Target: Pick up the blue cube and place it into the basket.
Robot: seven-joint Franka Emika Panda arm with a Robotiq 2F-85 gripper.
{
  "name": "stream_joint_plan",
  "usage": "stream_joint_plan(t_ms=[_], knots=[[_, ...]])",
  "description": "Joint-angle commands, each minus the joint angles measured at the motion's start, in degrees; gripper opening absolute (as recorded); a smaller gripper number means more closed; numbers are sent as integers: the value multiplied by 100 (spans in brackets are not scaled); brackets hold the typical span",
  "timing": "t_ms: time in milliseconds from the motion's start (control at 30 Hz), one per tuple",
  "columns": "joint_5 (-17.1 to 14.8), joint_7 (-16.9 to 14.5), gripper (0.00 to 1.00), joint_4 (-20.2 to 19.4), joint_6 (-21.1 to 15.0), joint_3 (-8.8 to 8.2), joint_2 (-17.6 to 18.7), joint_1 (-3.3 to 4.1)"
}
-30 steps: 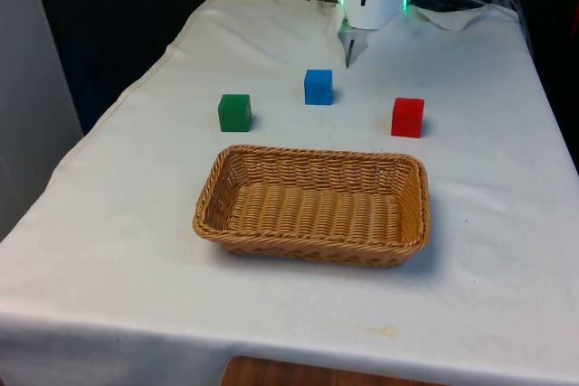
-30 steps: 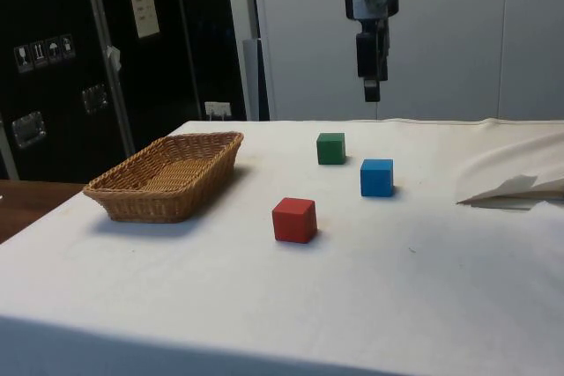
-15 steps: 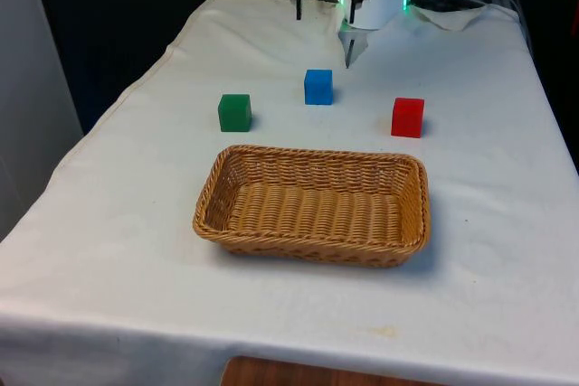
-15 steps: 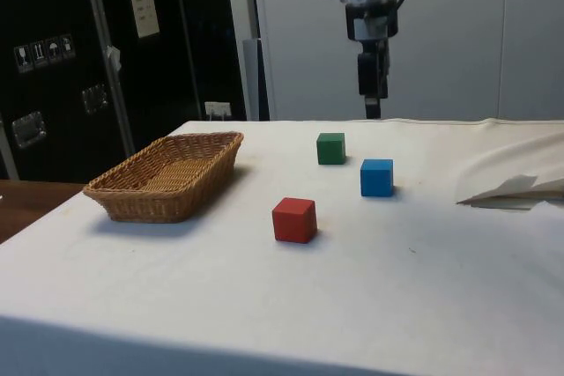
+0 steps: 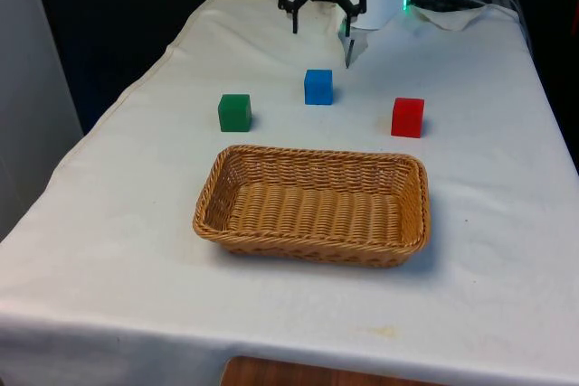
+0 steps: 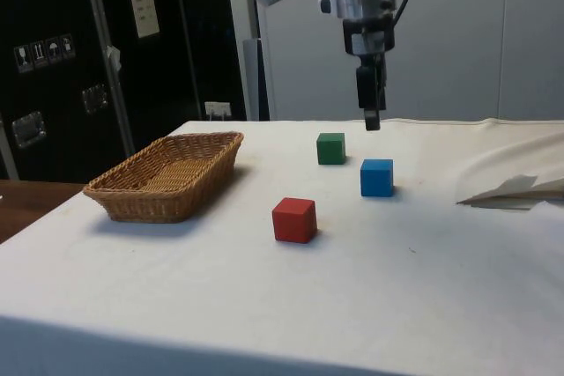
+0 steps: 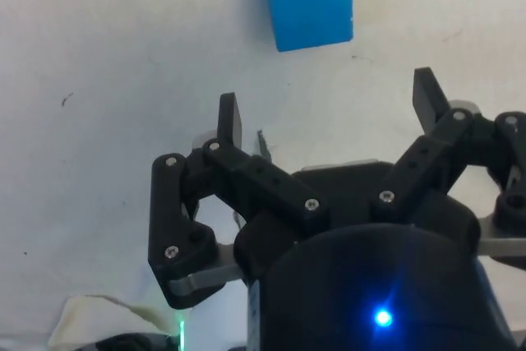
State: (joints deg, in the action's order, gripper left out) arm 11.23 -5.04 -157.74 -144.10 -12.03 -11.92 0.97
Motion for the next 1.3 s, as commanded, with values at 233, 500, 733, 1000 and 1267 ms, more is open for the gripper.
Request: stream_joint_plan(t_ms=[233, 500, 733, 1000, 1267], knots=[[-17, 103, 100, -46, -309, 92, 298, 40], [-17, 138, 100, 34, -710, 132, 842, 40], [-17, 138, 100, 57, -940, 132, 1134, 40], [23, 189, 100, 80, -1318, 143, 1604, 46], [63, 235, 100, 109, -1558, 143, 1902, 52]])
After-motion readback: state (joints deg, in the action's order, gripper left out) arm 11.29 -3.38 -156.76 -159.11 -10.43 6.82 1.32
